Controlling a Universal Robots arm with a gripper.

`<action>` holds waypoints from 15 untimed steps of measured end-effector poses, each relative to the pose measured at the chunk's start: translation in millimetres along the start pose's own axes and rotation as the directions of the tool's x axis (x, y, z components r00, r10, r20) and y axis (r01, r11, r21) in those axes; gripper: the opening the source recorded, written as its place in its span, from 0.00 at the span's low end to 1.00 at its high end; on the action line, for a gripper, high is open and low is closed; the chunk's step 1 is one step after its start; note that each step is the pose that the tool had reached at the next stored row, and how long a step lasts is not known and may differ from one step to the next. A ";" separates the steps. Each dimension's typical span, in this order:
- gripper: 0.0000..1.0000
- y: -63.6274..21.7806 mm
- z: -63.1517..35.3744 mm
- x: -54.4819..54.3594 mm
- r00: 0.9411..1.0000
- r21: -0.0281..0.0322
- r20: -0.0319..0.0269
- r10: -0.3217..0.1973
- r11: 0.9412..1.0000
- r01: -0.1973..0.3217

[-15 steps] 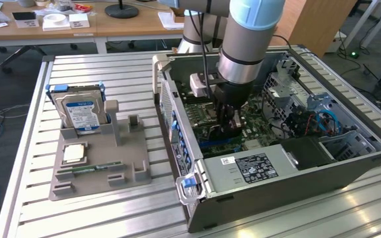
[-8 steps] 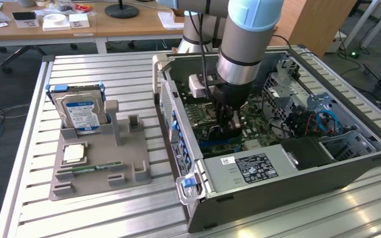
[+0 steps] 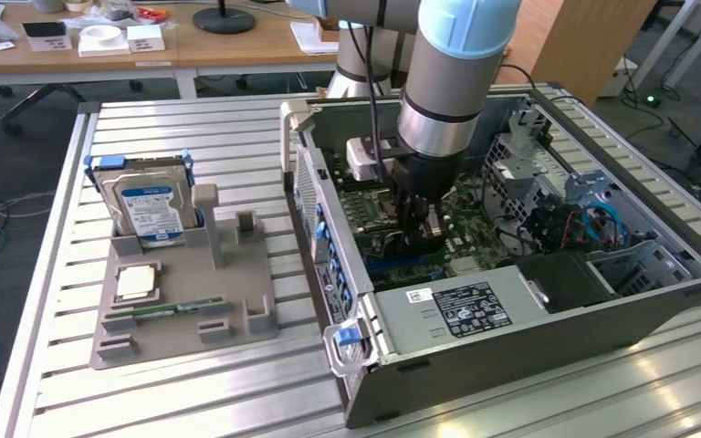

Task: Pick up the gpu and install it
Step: 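Insert the gpu into the slot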

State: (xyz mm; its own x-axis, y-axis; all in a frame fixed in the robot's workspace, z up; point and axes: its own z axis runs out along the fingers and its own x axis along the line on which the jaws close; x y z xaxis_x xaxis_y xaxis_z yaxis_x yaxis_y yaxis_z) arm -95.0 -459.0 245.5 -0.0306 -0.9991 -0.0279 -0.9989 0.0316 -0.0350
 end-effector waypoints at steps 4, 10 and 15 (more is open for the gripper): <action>0.26 -0.1 -0.1 0.0 1.000 0.000 0.000 0.000 1.000 0.000; 0.26 -0.1 -0.1 0.0 1.000 0.000 0.000 0.000 1.000 0.000; 0.26 -0.1 -0.1 0.0 1.000 0.000 0.000 0.000 1.000 0.000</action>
State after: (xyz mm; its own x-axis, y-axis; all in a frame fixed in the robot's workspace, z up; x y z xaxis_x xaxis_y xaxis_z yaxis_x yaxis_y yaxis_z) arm -94.9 -459.0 245.6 -0.0304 -0.9992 -0.0276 -0.9989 0.0313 -0.0350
